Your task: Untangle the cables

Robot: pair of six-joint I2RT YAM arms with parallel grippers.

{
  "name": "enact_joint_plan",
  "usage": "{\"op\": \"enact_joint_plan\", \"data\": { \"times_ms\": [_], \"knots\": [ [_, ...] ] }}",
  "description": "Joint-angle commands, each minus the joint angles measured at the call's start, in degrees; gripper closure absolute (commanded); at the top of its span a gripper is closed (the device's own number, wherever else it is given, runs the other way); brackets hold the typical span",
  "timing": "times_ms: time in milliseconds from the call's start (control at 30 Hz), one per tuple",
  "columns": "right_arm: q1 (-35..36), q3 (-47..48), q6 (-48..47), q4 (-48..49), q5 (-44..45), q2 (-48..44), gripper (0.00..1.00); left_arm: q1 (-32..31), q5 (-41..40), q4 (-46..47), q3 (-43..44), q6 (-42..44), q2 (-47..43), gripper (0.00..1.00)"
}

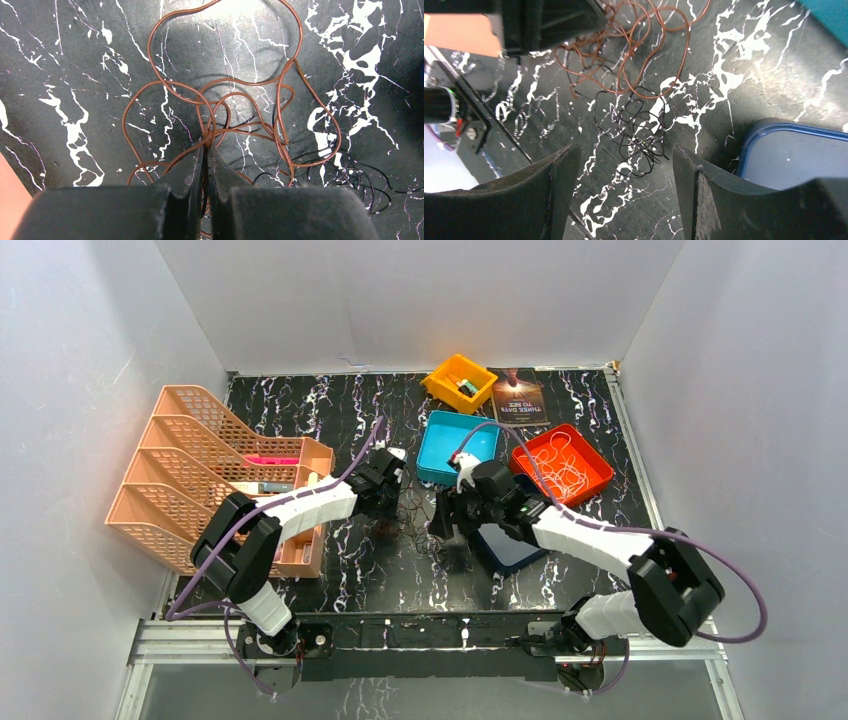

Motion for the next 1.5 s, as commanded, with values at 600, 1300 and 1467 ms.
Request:
{"op": "enact_joint_plan", "data": {
  "times_ms": [600, 1300, 1467],
  "knots": [
    [4.8, 0.3, -2.4, 5.5, 4.5, 14.5, 0.43, 0.2, 0.1, -0.5, 0.1, -0.1, -2.3, 1.0],
    [4.9, 5.6, -8.0, -10.1, 25.4, -4.0, 1.0, 0.2, -0.5, 0.0, 0.5, 0.0, -0.8, 1.0],
    [4.9, 10.0, -10.7, -14.4, 31.3, -7.6, 1.0, 0.2, -0.7, 0.1, 0.4, 0.1, -0.6, 1.0]
  ]
}}
